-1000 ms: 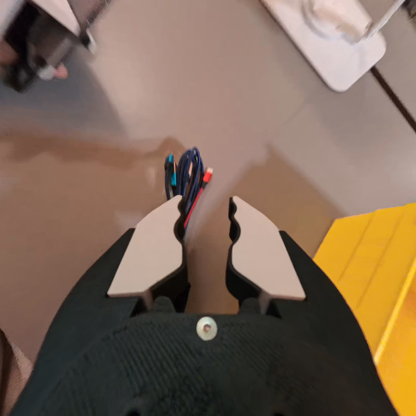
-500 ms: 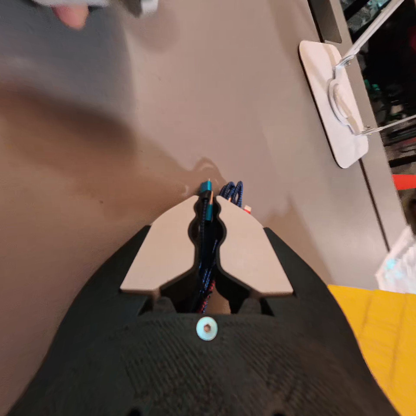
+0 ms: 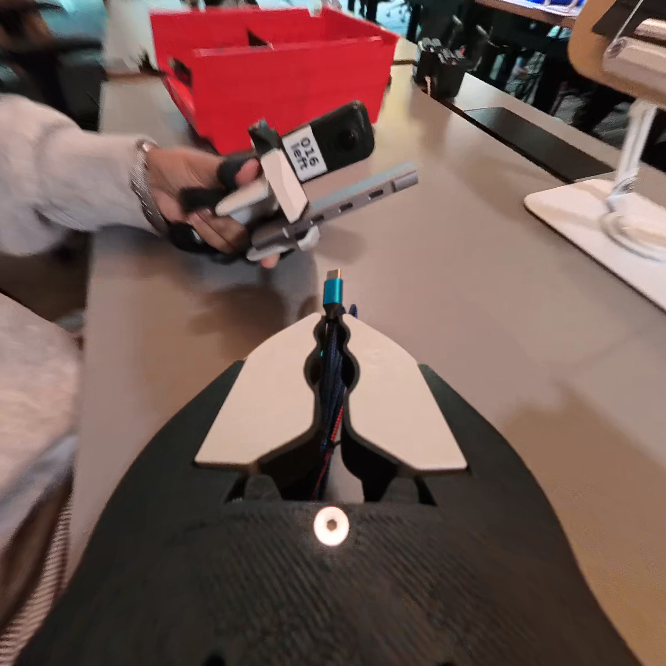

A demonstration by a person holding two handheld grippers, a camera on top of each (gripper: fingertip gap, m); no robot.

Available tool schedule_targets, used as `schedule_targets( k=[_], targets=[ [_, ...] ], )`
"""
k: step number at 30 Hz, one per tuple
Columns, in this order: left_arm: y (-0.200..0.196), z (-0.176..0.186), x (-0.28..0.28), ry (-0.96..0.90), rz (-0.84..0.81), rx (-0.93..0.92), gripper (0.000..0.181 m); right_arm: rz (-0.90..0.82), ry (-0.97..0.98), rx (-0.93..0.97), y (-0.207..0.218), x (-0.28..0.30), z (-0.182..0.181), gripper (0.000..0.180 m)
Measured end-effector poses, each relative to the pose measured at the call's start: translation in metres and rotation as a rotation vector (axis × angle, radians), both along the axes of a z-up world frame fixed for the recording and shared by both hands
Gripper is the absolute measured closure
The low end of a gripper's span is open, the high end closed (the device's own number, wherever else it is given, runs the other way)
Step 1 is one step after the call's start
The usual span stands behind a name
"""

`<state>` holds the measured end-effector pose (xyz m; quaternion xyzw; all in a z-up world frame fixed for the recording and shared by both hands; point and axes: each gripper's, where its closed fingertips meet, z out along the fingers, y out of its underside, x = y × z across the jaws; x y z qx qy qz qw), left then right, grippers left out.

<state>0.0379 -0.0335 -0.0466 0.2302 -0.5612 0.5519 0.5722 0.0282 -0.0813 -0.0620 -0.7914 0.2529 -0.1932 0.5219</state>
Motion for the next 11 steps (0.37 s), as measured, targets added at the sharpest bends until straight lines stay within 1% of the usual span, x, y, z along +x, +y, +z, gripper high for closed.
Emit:
schedule_targets(
  k=[1, 4, 11],
  targets=[
    [-0.001, -0.001, -0.003, -0.010, -0.014, 0.007, 0.171, 0.011, 0.023, 0.043, 0.001, -0.002, 0.003, 0.174],
    [-0.004, -0.006, -0.011, -0.051, -0.055, 0.045, 0.171, 0.051, 0.049, 0.088, 0.007, -0.009, 0.005, 0.174],
    [-0.010, -0.019, -0.027, -0.175, -0.105, 0.129, 0.171, 0.082, 0.096, 0.035, 0.018, -0.016, -0.007, 0.175]
  ],
)
